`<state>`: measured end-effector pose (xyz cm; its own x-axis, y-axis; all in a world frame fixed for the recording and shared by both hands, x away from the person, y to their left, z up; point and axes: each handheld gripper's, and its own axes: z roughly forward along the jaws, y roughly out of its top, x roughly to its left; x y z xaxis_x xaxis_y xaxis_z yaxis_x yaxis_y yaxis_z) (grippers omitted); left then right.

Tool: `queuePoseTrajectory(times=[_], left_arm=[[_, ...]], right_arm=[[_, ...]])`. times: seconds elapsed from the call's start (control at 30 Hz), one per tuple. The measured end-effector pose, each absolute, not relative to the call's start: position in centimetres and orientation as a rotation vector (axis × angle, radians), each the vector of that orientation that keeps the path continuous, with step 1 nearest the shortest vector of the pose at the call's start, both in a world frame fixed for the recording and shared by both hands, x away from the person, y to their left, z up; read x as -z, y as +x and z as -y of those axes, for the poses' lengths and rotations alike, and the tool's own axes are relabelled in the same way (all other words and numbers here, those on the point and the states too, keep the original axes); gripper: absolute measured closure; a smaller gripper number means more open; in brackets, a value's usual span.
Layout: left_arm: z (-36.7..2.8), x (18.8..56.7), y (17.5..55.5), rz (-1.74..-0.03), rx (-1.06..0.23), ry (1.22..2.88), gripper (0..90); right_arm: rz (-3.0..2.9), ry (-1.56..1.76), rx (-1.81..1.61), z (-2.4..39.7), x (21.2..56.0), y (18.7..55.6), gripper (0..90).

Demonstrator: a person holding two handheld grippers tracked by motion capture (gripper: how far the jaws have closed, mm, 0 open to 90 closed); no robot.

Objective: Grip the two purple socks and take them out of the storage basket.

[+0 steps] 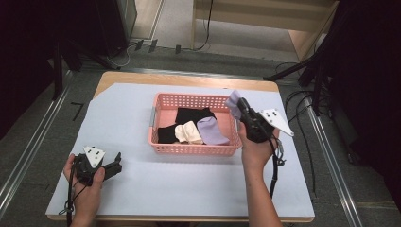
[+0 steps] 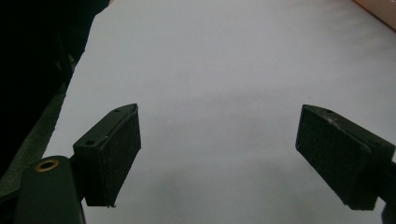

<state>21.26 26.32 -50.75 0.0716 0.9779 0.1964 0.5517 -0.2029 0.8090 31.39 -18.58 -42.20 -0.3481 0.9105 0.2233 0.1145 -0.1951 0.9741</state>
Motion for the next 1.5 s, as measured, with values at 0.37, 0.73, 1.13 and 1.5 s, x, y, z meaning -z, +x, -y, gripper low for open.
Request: queuePoseTrajectory(times=[0.37, 0.73, 1.13, 1.5], left_arm=[[-26.3, 50.8, 21.3, -1.515, -1.026, 1.815, 14.9], [-26.3, 50.7, 21.3, -1.52, -1.021, 1.814, 14.9], [-26.3, 50.7, 21.3, -1.518, -1.015, 1.815, 14.9], [-26.4, 50.7, 21.3, -1.514, -1.015, 1.813, 14.9]], right_arm=[[-1.404, 1.423, -1.421, 24.2, 46.5, 31.5, 86.5], [-1.437, 1.512, -1.487, 24.1, 46.7, 31.5, 62.1], [-1.71, 1.382, -1.479, 16.6, 45.8, 31.2, 62.6], [-1.928, 1.492, -1.277, 13.0, 47.2, 33.1, 65.4]])
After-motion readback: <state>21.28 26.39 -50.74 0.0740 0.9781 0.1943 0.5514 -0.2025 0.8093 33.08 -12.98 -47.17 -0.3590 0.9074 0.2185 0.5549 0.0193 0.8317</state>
